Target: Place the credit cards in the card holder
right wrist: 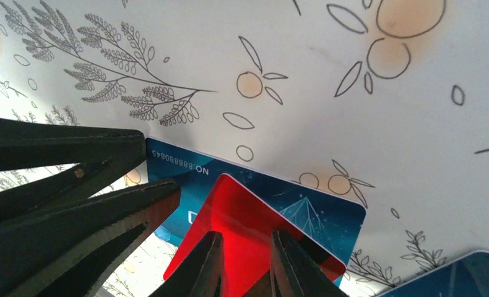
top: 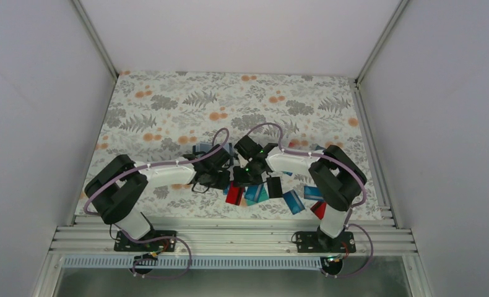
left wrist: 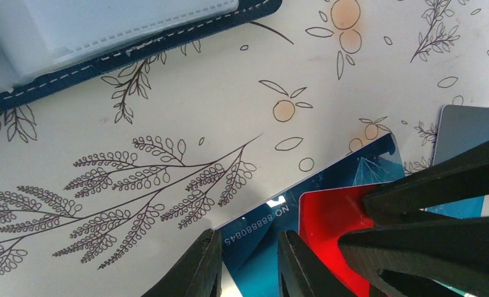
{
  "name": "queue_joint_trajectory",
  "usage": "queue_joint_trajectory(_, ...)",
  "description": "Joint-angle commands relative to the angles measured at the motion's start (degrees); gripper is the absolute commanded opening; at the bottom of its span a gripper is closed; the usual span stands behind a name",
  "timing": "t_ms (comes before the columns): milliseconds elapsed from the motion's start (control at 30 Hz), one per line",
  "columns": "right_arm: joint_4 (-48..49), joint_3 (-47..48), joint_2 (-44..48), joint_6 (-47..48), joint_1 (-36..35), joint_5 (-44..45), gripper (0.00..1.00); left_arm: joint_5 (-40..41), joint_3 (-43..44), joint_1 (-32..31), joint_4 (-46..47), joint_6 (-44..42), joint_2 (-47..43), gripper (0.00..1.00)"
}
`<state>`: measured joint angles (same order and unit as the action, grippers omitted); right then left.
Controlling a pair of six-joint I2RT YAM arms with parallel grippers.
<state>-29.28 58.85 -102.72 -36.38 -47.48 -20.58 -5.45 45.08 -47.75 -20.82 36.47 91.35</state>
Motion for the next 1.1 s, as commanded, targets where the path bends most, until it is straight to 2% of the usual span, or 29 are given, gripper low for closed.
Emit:
queue_joint_trajectory(0,1.79,-1.02,0.56,0.61,-0.11,4.9,0.2,-0.47,-2.12,-0.55,-3.11,0.27,2.26,0.24)
queue_joint_trajectory(533,0.66,2.6,-1.19,1.42,0.06,8.01,0.2,-0.52,-1.9,-1.14,-3.0,0.45,2.86,0.24)
queue_joint_trajectory(1067,3.9,-5.22,1.72,2.84,-3.04,1.27,0.2,-0.31,-0.5,-1.14,-3.67,0.31,4.31,0.24)
